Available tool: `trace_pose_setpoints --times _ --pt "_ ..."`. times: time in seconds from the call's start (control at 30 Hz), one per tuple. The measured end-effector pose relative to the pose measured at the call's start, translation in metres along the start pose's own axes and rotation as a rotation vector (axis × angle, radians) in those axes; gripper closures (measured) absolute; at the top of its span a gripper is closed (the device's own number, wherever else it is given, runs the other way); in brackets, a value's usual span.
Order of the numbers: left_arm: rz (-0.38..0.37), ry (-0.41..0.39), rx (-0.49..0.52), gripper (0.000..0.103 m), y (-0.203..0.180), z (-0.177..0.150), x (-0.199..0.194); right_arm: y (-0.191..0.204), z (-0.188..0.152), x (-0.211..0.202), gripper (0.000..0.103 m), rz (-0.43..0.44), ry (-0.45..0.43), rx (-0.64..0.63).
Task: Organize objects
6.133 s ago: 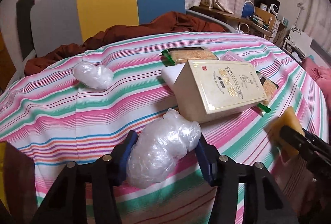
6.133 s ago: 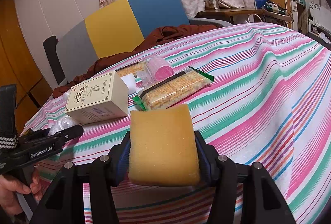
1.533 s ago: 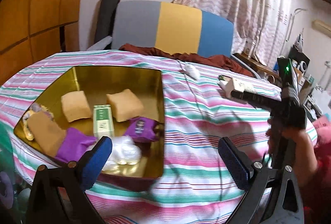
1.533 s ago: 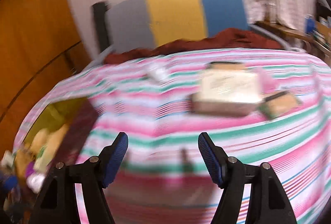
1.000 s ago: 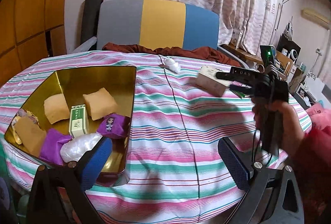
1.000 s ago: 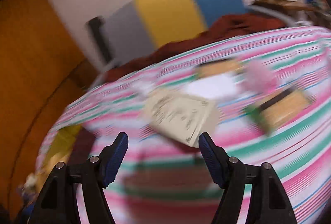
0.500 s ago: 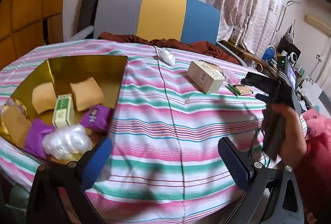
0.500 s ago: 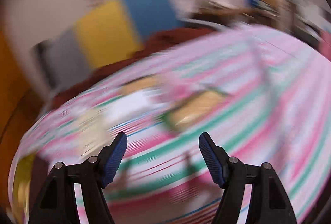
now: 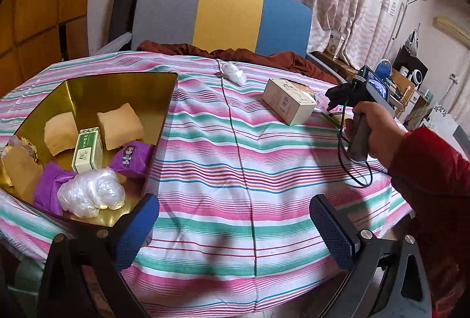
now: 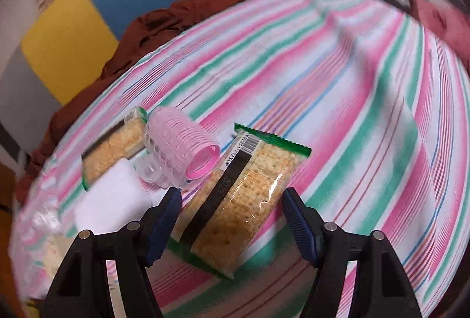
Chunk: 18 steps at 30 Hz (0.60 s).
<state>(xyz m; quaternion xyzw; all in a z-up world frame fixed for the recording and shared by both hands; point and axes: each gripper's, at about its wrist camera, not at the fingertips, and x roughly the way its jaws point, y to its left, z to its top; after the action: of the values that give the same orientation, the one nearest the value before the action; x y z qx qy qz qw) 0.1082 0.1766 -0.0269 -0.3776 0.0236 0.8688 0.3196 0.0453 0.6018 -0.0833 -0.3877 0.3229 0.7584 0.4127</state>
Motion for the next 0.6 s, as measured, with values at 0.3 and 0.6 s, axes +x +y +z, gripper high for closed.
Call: trace_pose_setpoints --times 0.3,0.6 --pt "-0.033 0.012 0.003 0.000 -0.014 0.013 0.019 -0.041 -0.021 -0.019 0.052 0.202 -0.038 -0.130" --pt "-0.032 0.036 -0.036 0.000 -0.055 0.061 0.076 -0.053 -0.049 -0.032 0.054 0.250 -0.150 -0.201"
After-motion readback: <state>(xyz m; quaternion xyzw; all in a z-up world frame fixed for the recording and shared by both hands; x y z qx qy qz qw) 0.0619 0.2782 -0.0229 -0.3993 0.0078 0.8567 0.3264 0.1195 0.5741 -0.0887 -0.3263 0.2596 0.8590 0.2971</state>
